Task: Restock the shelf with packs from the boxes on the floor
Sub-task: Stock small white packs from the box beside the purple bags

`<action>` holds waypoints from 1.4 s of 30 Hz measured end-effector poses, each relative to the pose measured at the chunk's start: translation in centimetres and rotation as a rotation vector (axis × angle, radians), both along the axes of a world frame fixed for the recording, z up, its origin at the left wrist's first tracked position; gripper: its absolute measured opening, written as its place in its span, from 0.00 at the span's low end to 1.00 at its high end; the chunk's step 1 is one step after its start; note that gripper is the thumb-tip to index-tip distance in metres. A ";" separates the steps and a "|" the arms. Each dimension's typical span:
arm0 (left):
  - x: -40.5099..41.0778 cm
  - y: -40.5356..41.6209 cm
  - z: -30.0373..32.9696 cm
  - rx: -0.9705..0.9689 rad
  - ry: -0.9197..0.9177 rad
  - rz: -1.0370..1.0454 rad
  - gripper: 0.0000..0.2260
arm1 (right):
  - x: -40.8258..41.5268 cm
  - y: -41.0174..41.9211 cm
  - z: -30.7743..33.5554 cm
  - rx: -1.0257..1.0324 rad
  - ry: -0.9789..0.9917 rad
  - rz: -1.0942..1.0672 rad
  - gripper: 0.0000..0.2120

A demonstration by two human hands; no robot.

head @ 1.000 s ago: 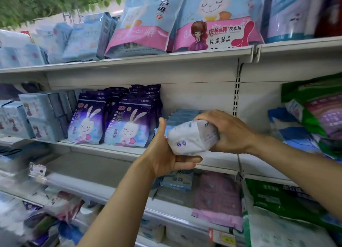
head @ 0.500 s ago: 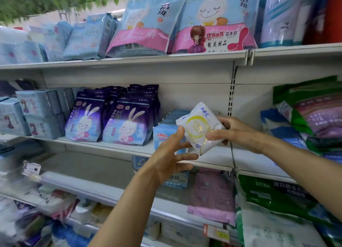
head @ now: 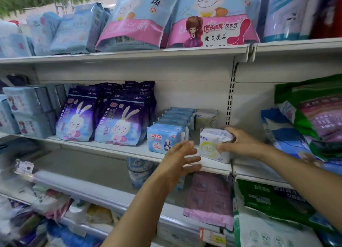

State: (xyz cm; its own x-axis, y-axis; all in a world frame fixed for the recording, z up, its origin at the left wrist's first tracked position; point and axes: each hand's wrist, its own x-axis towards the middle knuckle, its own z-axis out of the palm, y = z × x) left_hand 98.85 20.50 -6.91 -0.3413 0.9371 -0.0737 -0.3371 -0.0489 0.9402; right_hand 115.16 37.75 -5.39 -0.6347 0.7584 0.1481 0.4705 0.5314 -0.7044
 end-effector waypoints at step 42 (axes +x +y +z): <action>2.9 4.7 0.3 0.017 -0.286 0.068 0.14 | -3.0 -0.2 -1.7 0.264 0.256 -0.309 0.13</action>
